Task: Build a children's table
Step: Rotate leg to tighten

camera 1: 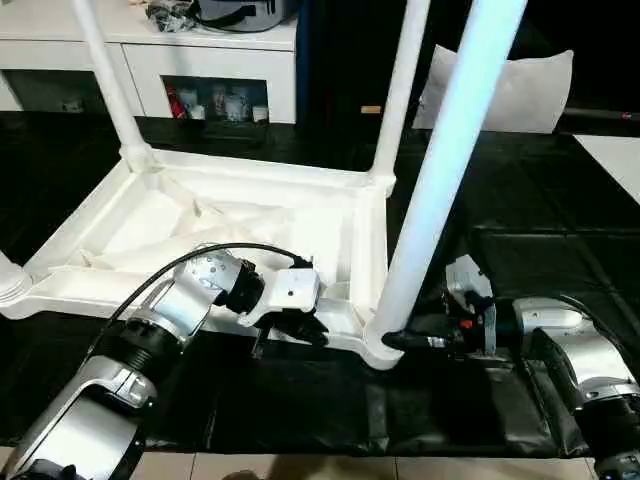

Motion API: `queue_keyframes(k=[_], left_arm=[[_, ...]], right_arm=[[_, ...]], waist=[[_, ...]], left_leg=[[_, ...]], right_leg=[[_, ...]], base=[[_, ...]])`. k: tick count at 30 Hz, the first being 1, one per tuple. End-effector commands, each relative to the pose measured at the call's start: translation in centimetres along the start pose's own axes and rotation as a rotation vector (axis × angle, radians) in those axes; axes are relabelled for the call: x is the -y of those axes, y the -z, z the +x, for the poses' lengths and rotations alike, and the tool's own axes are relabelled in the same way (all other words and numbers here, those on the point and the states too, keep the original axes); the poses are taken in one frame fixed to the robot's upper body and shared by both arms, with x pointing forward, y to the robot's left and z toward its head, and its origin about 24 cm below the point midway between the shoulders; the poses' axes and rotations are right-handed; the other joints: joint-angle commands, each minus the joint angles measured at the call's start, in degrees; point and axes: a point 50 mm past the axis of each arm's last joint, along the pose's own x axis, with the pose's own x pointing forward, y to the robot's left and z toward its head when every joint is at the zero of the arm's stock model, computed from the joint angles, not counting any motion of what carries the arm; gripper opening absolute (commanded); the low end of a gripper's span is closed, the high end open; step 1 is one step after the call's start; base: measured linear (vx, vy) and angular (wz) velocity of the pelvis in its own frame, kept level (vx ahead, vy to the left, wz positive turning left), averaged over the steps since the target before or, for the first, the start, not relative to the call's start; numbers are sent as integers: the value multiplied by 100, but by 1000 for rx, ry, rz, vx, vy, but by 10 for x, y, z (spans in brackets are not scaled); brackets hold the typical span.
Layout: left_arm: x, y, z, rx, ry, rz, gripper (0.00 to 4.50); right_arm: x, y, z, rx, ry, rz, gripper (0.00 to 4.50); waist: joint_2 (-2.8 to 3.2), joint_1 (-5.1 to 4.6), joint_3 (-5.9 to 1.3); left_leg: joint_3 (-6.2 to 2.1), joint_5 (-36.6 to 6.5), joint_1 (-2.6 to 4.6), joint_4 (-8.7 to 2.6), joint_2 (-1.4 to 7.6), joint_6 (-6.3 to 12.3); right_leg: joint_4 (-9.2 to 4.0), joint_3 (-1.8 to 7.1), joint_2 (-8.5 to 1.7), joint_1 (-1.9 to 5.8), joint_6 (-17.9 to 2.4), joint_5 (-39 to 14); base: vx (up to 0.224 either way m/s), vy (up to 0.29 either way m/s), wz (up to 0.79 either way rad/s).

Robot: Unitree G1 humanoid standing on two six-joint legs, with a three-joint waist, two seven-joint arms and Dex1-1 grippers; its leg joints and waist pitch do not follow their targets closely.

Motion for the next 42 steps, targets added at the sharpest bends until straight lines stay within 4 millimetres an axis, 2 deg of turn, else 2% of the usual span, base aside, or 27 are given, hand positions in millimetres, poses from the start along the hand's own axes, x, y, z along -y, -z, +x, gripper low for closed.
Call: queue_keyframes(k=[1,7,12,16,17,18,19,20,22,23,24,26,27,30,31,33,34,36,41,42], left_arm=[[8,-6,11,-15,110,64,0],[8,-7,11,-19,122,73,0],[1,-9,10,36,42,-19,0],[-7,-8,10,53,-66,-97,0],[-11,-9,10,71,-117,-122,0],[-11,-9,10,71,-117,-122,0],[-19,-11,11,92,-216,-180,0],[-19,-11,11,92,-216,-180,0],[-22,-11,12,94,-257,-202,0],[-30,-14,20,99,-356,-279,0],[-30,-14,20,99,-356,-279,0],[-37,-18,28,105,-434,-337,0],[-41,-21,33,110,-473,-363,0],[-50,-30,42,127,-570,-413,0],[-53,-34,44,130,-594,-419,0],[-56,-39,47,135,-622,-425,0],[-58,-41,48,135,-628,-421,0],[-59,-44,48,134,-633,-414,0],[-55,-40,44,108,-588,-336,0],[-55,-40,44,106,-585,-332,0]], right_arm=[[2,-2,-2,-2,-10,-4,219],[0,-1,0,1,-42,6,195],[-4,-1,5,32,-41,41,193],[-4,1,13,98,69,114,193],[1,1,16,125,163,137,193],[1,1,16,125,163,137,193],[8,1,23,148,316,154,193],[8,1,23,148,316,154,193],[9,1,27,157,369,161,193],[12,2,41,149,500,188,193],[12,2,41,149,500,188,193],[14,1,53,147,596,220,193],[14,-1,60,163,637,248,193],[16,-9,77,199,742,317,193],[18,-10,81,199,770,334,193],[22,-12,84,206,817,356,193],[23,-12,83,207,834,350,228],[25,-12,80,207,870,341,263],[28,-5,57,202,931,272,301],[28,-5,56,204,936,270,307]], waist=[[-62,-18,-402],[-62,-18,-408],[-64,-17,-404],[-45,-20,-380],[-44,-57,-373],[-49,-73,-373],[-50,-91,-362],[-38,-111,-355],[-51,-188,-344],[-56,-269,-332],[-50,-321,-341],[-54,-382,-331],[-80,-418,-340],[-77,-468,-334],[-90,-483,-335],[-73,-494,-338],[-84,-499,-345],[-82,-491,-345],[-76,-462,-369],[-76,-446,-379]], left_leg=[[-70,-1094,91,-380,348,371],[-71,-1054,85,-378,339,359],[-66,-1041,83,-375,335,367],[-80,-1207,115,-399,343,290],[-97,-1310,99,-412,328,236],[-101,-1342,95,-414,321,202],[-106,-1467,129,-406,302,162],[-111,-1472,125,-413,303,115],[-132,-1646,129,-409,275,39],[-151,-1731,105,-411,264,48],[-157,-1767,117,-406,262,23],[-175,-1851,97,-411,262,32],[-170,-1859,88,-406,253,43],[-147,-1856,131,-351,195,116],[-150,-1867,127,-353,197,138],[-160,-1884,120,-364,201,168],[-155,-1870,120,-367,210,184],[-157,-1837,99,-389,221,213],[-142,-1614,62,-406,243,289],[-132,-1491,47,-409,257,330]], right_leg=[[-376,261,-507,272,-1083,-1980],[-369,260,-499,282,-1078,-1924],[-369,254,-491,282,-1110,-1924],[-417,259,-495,258,-1016,-2218],[-426,246,-499,271,-986,-2381],[-435,243,-504,271,-949,-2465],[-486,232,-507,243,-858,-2744],[-488,238,-513,235,-820,-2833],[-540,201,-507,224,-682,-3198],[-574,180,-499,231,-565,-3371],[-574,178,-499,201,-580,-3357],[-581,168,-496,216,-571,-3385],[-579,167,-490,208,-561,-3364],[-655,156,-491,149,-488,-3621],[-667,148,-487,154,-446,-3667],[-670,141,-482,159,-427,-3615],[-666,152,-486,155,-429,-3528],[-649,165,-486,168,-454,-3372],[-574,217,-500,209,-615,-2826],[-539,237,-502,224,-702,-2534]], base=[[0,0,0],[0,0,0],[0,0,0],[0,0,0],[0,0,0],[0,0,0],[0,0,0],[0,0,0],[0,0,0],[0,0,0],[0,0,0],[0,0,0],[0,0,0],[0,0,0],[0,0,0],[0,0,0],[0,0,0],[0,0,0],[0,0,0],[0,0,0]])
